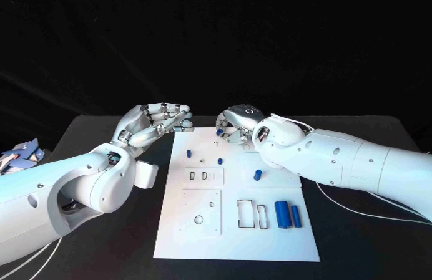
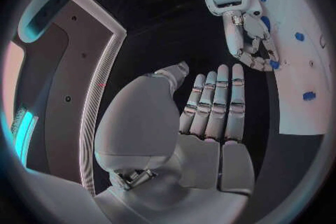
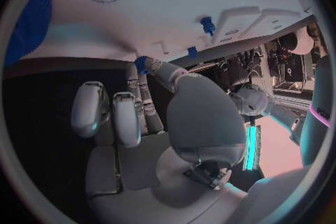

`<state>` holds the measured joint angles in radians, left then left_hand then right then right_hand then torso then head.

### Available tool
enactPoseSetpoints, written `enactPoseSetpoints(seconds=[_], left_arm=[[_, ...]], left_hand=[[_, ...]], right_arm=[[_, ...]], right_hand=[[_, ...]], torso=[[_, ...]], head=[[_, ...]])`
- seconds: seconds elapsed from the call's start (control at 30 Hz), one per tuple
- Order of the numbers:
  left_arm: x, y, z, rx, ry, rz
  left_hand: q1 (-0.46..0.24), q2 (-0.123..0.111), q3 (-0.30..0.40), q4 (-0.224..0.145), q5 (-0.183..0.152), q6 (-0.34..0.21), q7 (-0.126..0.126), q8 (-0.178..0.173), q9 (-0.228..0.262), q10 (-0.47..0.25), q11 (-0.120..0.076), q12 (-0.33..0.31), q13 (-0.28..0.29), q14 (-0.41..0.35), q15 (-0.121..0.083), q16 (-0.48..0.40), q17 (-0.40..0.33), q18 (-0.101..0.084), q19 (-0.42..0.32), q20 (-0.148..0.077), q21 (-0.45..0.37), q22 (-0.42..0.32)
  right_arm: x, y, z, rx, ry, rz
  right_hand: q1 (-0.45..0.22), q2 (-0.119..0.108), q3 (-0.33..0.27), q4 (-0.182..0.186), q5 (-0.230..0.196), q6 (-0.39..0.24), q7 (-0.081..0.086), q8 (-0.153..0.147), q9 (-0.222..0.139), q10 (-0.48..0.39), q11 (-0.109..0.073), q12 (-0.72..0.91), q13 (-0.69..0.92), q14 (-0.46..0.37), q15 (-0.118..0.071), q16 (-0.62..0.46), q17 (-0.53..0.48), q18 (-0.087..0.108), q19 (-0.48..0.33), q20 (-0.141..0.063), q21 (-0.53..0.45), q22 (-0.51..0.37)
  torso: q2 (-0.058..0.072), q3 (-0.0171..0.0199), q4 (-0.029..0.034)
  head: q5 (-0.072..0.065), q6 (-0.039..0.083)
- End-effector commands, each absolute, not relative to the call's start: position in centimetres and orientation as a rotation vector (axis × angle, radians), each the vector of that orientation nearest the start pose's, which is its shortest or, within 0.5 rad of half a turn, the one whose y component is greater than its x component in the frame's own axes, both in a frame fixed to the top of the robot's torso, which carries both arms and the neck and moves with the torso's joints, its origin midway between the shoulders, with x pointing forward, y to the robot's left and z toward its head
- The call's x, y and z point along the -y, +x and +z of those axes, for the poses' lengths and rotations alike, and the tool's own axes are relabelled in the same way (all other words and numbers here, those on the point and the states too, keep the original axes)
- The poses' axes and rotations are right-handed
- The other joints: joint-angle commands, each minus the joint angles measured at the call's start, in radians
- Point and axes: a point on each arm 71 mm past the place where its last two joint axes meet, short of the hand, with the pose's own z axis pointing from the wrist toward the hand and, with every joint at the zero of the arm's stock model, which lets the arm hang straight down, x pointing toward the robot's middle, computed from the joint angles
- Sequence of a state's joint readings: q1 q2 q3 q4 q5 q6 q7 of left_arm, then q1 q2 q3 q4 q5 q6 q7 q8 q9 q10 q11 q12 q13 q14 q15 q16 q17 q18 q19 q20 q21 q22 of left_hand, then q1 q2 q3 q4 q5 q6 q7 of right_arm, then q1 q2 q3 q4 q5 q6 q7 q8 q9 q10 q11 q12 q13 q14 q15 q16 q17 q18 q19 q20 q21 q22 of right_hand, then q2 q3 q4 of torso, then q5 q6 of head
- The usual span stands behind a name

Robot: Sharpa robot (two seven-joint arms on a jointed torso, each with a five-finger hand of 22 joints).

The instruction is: Assemble the parts on the task board

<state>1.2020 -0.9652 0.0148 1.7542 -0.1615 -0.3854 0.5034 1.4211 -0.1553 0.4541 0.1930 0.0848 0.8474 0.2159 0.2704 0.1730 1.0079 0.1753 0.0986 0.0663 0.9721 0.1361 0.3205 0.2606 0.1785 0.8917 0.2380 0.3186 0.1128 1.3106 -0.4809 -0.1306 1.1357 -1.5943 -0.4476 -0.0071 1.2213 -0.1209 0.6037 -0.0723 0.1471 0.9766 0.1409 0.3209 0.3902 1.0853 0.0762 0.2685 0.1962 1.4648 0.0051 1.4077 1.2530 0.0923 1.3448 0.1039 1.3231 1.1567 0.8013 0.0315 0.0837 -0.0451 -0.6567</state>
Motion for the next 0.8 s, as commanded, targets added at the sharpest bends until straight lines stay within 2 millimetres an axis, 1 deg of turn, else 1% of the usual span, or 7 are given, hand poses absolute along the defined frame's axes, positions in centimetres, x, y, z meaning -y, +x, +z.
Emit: enactPoseSetpoints(seconds=[0.03, 0.27, 0.3, 0.43, 0.5, 0.67, 0.8], left_arm=[[-20.04, 44.85, -12.52, -1.295, -0.831, -1.676], [-19.95, 44.86, -12.48, -1.295, -0.83, -1.679], [-19.95, 44.86, -12.47, -1.295, -0.831, -1.679], [-19.98, 44.87, -12.46, -1.294, -0.831, -1.678], [-19.98, 44.88, -12.45, -1.294, -0.831, -1.678], [-19.93, 44.88, -12.41, -1.295, -0.831, -1.679], [-19.97, 44.89, -12.39, -1.295, -0.831, -1.678]], left_hand=[[-0.008, -0.004, 0.006, -0.002, -0.004, -0.008, 0.019, -0.004, 0.0, -0.001, 0.007, -0.005, -0.001, -0.004, -0.001, -0.007, 0.001, 0.004, 0.003, 0.005, -0.005, -0.002], [-0.008, -0.004, 0.006, -0.002, -0.004, -0.008, 0.019, -0.004, 0.0, -0.001, 0.007, -0.005, -0.001, -0.004, -0.001, -0.007, 0.001, 0.004, 0.003, 0.005, -0.005, -0.002], [-0.008, -0.004, 0.006, -0.002, -0.004, -0.008, 0.019, -0.004, 0.0, -0.001, 0.007, -0.005, -0.001, -0.004, -0.001, -0.007, 0.001, 0.004, 0.003, 0.005, -0.005, -0.002], [-0.008, -0.004, 0.006, -0.002, -0.004, -0.008, 0.019, -0.004, 0.0, -0.001, 0.007, -0.005, -0.001, -0.004, -0.001, -0.007, 0.001, 0.004, 0.003, 0.005, -0.005, -0.002], [-0.008, -0.004, 0.006, -0.002, -0.004, -0.008, 0.019, -0.004, 0.0, -0.001, 0.007, -0.005, -0.001, -0.004, -0.001, -0.007, 0.001, 0.004, 0.003, 0.005, -0.005, -0.002], [-0.008, -0.004, 0.006, -0.002, -0.004, -0.008, 0.019, -0.004, 0.0, -0.001, 0.007, -0.005, -0.001, -0.004, -0.001, -0.007, 0.001, 0.004, 0.003, 0.005, -0.005, -0.002], [-0.008, -0.004, 0.006, -0.002, -0.004, -0.008, 0.019, -0.004, 0.0, -0.001, 0.007, -0.005, -0.001, -0.004, -0.001, -0.007, 0.001, 0.004, 0.003, 0.005, -0.005, -0.002]], right_arm=[[11.4, 55.08, -16.81, -1.461, -0.419, 0.575], [11.29, 55.28, -16.82, -1.458, -0.407, 0.543], [11.27, 55.3, -16.81, -1.456, -0.405, 0.539], [11.16, 55.35, -16.72, -1.446, -0.396, 0.531], [11.07, 55.38, -16.68, -1.44, -0.392, 0.529], [10.82, 55.41, -16.68, -1.444, -0.391, 0.528], [10.82, 55.41, -16.66, -1.445, -0.389, 0.527]], right_hand=[[-0.01, 0.003, -0.002, 0.006, -0.004, -0.008, 0.001, 0.001, 0.0, -0.001, 0.005, 0.004, -0.002, 0.047, -0.002, 0.002, -0.001, -0.006, -0.001, 0.003, 0.0, -0.002], [-0.011, 0.003, -0.001, 0.007, -0.005, -0.009, 0.001, 0.0, 0.001, -0.003, 0.005, 0.003, -0.002, 0.047, -0.002, 0.003, 0.001, -0.005, -0.005, 0.004, -0.004, -0.006], [-0.011, 0.003, -0.001, 0.007, -0.005, -0.009, 0.001, 0.0, 0.001, -0.003, 0.005, 0.003, -0.002, 0.047, -0.002, 0.003, 0.001, -0.005, -0.005, 0.004, -0.004, -0.006], [-0.012, 0.001, 0.0, 0.008, -0.006, -0.015, 0.003, -0.003, 0.002, -0.006, 0.006, 0.001, -0.003, 0.046, -0.002, 0.003, 0.0, -0.004, -0.008, 0.004, -0.007, -0.011], [-0.016, -0.003, 0.003, 0.013, -0.009, -0.029, 0.007, -0.01, 0.004, -0.019, 0.011, -0.005, -0.007, 0.045, 0.002, 0.002, -0.002, -0.003, -0.012, 0.007, -0.01, -0.015], [-0.028, -0.021, 0.008, 0.024, -0.017, -0.074, 0.021, -0.042, 0.003, -0.054, 0.025, -0.023, -0.018, 0.04, 0.013, -0.003, -0.018, 0.0, -0.024, 0.016, -0.023, -0.03], [-0.034, -0.035, 0.007, 0.032, -0.019, -0.101, 0.03, -0.064, 0.002, -0.08, 0.033, -0.033, -0.027, 0.035, 0.021, -0.01, -0.034, 0.004, -0.037, 0.023, -0.037, -0.048]], torso=[[0.002, 0.0005, -0.0004], [0.002, -0.0002, 0.002], [0.002, 0.0004, 0.001], [0.003, -0.0002, 0.0017], [0.003, 0.0003, 0.0001], [0.004, -0.0005, 0.0004], [0.004, 0.0002, -0.0001]], head=[[0.001, -0.001], [-0.001, 0.003], [-0.001, 0.004], [0.0, 0.005], [0.001, 0.006], [0.001, 0.007], [0.001, 0.007]])
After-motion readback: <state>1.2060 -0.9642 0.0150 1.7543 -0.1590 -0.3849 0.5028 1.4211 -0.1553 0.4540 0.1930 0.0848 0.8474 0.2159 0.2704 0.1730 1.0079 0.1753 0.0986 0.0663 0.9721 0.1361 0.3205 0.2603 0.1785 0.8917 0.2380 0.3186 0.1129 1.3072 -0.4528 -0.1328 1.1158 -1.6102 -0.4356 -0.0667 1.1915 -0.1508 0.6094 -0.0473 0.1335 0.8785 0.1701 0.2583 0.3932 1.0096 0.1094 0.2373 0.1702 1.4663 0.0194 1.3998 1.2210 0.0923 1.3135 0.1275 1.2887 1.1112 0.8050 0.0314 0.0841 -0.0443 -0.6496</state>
